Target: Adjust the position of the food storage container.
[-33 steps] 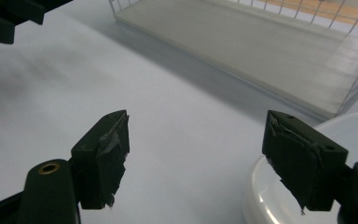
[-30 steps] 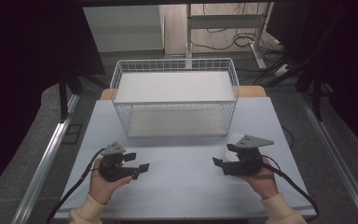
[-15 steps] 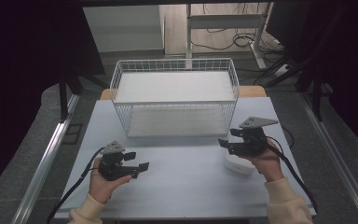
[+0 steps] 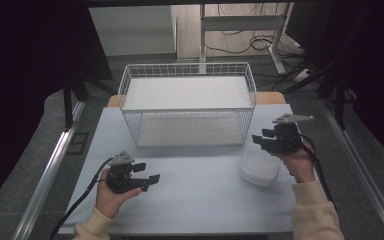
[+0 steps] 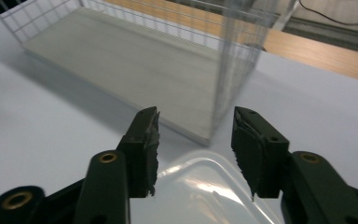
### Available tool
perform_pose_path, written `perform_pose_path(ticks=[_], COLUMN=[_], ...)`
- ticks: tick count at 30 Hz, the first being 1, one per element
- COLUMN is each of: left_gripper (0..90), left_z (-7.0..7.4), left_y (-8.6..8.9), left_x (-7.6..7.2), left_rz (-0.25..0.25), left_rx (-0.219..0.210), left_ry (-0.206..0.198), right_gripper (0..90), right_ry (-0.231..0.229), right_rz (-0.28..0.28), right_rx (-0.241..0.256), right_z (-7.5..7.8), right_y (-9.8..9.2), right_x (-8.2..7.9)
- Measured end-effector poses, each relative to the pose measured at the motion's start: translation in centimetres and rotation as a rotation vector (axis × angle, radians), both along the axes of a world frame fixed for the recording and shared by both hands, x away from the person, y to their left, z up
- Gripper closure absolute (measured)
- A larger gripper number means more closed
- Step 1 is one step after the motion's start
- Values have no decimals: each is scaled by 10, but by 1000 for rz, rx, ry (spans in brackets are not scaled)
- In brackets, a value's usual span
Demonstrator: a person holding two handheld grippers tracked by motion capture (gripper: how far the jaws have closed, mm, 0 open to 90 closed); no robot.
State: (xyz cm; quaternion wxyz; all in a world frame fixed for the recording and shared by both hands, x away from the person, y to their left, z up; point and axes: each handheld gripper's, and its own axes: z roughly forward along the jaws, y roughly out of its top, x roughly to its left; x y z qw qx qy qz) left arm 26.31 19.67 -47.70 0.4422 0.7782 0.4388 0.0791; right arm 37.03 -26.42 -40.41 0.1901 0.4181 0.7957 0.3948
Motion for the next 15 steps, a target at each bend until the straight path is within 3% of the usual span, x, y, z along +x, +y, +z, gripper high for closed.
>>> perform_pose_path(ticks=[7, 11, 15], left_gripper=[260, 260, 260], left_z=[-1, -1, 0], left_y=[-1, 0, 0], left_x=[1, 0, 0], left_rz=[-1, -2, -3], left_rx=[1, 2, 7], left_ry=[4, 3, 0], right_gripper=[689, 767, 875], right_ry=[16, 39, 79], right_rz=[-95, -128, -173], right_rx=[8, -14, -77], right_z=[-6, -14, -27], right_y=[-34, -43, -58], right_x=[11, 16, 18])
